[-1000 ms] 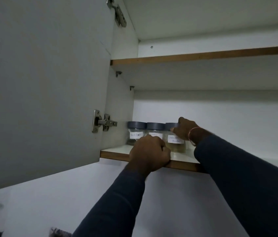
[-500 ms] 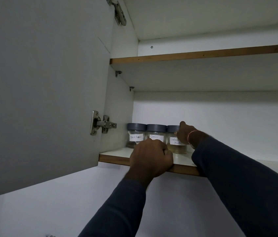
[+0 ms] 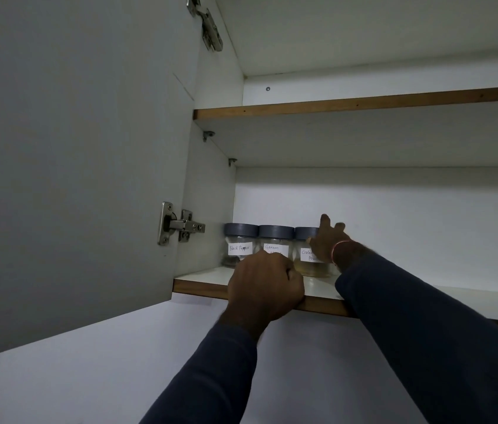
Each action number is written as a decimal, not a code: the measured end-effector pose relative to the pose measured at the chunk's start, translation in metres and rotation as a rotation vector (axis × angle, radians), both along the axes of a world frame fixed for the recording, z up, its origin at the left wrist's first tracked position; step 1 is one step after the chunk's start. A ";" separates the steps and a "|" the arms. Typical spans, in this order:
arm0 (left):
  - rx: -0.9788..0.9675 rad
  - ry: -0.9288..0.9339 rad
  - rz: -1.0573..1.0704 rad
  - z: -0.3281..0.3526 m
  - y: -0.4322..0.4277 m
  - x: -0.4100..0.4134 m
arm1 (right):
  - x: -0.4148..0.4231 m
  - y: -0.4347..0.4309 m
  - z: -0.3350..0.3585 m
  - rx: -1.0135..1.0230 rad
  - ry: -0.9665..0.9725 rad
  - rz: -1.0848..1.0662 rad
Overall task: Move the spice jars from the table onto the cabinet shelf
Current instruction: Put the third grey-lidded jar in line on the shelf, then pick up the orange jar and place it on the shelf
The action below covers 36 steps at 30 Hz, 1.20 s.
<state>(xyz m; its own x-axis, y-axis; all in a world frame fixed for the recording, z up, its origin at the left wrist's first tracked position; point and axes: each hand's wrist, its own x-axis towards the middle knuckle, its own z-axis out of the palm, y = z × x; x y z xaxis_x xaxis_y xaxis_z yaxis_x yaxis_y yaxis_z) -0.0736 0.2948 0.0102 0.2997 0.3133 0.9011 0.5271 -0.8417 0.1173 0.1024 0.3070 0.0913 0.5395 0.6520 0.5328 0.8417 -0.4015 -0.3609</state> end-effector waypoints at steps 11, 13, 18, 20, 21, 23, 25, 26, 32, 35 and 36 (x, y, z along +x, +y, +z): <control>-0.107 -0.038 0.049 0.002 -0.020 0.000 | -0.070 -0.123 -0.049 0.109 -0.368 0.287; -0.112 -0.055 0.035 -0.011 -0.035 -0.004 | -0.079 -0.175 -0.096 0.250 -0.399 0.371; -0.208 -0.310 -0.480 -0.195 -0.131 -0.010 | -0.078 -0.283 -0.288 0.235 -0.194 0.445; -0.522 -0.132 -0.567 -0.304 -0.185 -0.010 | -0.077 -0.320 -0.373 -0.055 0.063 0.405; -0.678 -0.022 -0.571 -0.353 -0.210 -0.012 | -0.076 -0.336 -0.410 -0.163 0.196 0.378; -0.975 0.180 -0.509 -0.444 -0.258 -0.022 | -0.077 -0.373 -0.479 -0.263 0.385 0.235; -1.213 0.236 -0.493 -0.507 -0.305 -0.031 | -0.084 -0.406 -0.530 -0.343 0.588 0.136; -1.255 0.269 -0.487 -0.527 -0.324 -0.037 | -0.089 -0.422 -0.550 -0.365 0.665 0.109; -1.181 0.425 -0.573 -0.547 -0.357 -0.047 | -0.100 -0.457 -0.607 -0.484 0.653 0.182; -1.255 0.383 -0.506 -0.539 -0.357 -0.043 | -0.093 -0.454 -0.615 -0.505 0.649 0.165; -1.288 0.358 -0.500 -0.537 -0.357 -0.042 | -0.092 -0.452 -0.616 -0.497 0.670 0.156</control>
<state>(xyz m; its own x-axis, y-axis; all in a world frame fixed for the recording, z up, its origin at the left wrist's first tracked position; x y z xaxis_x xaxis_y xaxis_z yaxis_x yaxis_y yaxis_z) -0.1158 -0.0621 -0.5263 0.7680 0.6363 -0.0728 0.3753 -0.3551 0.8562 0.0100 -0.1449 -0.5247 0.5235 0.8188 -0.2355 0.5721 -0.5426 -0.6150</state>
